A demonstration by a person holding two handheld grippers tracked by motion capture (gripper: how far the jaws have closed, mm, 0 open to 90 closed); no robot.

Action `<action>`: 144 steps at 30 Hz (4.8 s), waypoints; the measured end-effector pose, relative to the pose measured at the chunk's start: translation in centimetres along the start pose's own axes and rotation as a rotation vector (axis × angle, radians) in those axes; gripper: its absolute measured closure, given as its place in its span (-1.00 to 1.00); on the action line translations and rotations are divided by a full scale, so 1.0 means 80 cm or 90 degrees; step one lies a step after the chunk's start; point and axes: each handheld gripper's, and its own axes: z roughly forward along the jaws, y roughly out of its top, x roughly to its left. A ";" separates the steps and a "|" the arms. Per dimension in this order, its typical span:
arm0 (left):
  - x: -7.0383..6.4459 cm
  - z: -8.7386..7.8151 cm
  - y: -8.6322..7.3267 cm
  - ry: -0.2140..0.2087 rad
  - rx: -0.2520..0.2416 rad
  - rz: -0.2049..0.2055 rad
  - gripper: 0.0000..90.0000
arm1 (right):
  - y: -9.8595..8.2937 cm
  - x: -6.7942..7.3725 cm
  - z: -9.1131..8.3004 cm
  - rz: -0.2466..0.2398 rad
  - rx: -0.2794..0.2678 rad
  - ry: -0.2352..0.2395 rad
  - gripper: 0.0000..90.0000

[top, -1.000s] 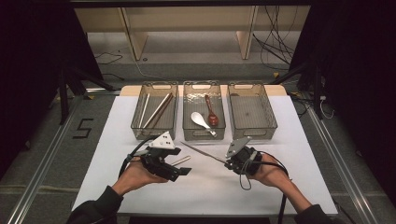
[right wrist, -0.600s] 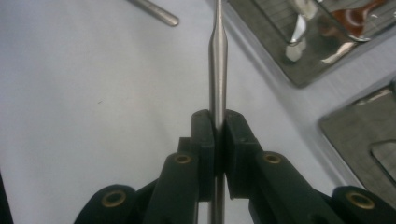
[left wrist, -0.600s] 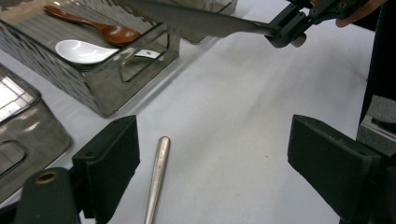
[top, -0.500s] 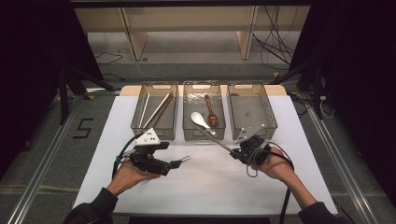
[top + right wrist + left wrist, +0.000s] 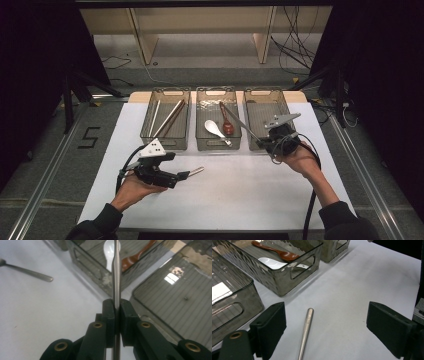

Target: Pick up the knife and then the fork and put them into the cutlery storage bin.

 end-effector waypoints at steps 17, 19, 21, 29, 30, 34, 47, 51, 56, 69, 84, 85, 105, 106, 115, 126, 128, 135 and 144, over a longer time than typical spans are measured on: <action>0.003 -0.001 -0.003 0.009 -0.002 -0.008 -0.65 | 0.024 -0.044 0.009 0.062 -0.005 -0.040 0.87; 0.003 -0.001 -0.003 0.009 -0.001 -0.009 -0.65 | 0.026 -0.049 0.011 0.069 -0.004 -0.046 0.87; 0.003 -0.001 -0.003 0.009 0.000 -0.007 -0.65 | 0.028 -0.054 0.012 0.078 -0.005 -0.048 0.87; 0.003 -0.002 -0.003 0.011 0.000 -0.008 -0.65 | 0.038 -0.072 0.017 0.105 0.003 -0.066 0.87; 0.003 -0.002 -0.003 0.012 -0.001 -0.009 -0.65 | 0.039 -0.074 0.018 0.112 0.006 -0.067 0.87; 0.004 -0.002 -0.003 0.010 0.000 -0.010 -0.65 | 0.043 -0.085 0.023 0.127 0.013 -0.080 0.87; 0.005 0.000 -0.004 0.008 0.006 -0.013 -0.65 | 0.042 -0.103 0.041 0.167 0.034 -0.099 0.87; 0.005 0.000 -0.004 0.008 0.006 -0.012 -0.65 | 0.040 -0.106 0.046 0.180 0.045 -0.108 0.87; 0.005 0.000 -0.004 0.008 0.006 -0.014 -0.65 | 0.037 -0.110 0.051 0.191 0.056 -0.116 0.87; 0.005 0.000 -0.004 0.006 0.007 -0.013 -0.65 | 0.029 -0.116 0.059 0.204 0.078 -0.129 0.87; 0.005 0.001 -0.004 0.007 0.011 -0.015 -0.65 | 0.041 -0.102 0.053 0.186 0.051 -0.110 0.30; 0.006 0.001 -0.004 0.007 0.011 -0.015 -0.65 | 0.041 -0.101 0.052 0.186 0.053 -0.107 0.24; 0.012 0.017 -0.009 0.028 0.122 -0.010 -0.64 | -0.001 -0.010 -0.016 0.107 -0.070 0.007 -0.21; 0.012 0.019 -0.010 0.030 0.132 -0.005 -0.63 | -0.004 -0.006 -0.018 0.104 -0.071 0.010 -0.21; 0.019 0.032 -0.018 0.069 0.209 0.015 -0.52 | -0.029 0.024 -0.029 0.100 -0.099 0.025 -0.25; 0.018 0.047 -0.023 0.075 0.287 0.042 -0.24 | -0.049 0.047 -0.035 0.101 -0.095 0.041 -0.29; 0.018 0.051 -0.023 0.077 0.305 0.048 -0.21 | -0.052 0.051 -0.036 0.099 -0.095 0.043 -0.30; 0.019 0.062 -0.023 0.085 0.366 0.054 -0.01 | -0.058 0.064 -0.041 0.091 -0.095 0.051 -0.33; 0.023 0.071 -0.024 0.079 0.401 0.041 0.23 | -0.060 0.068 -0.042 0.091 -0.097 0.055 -0.33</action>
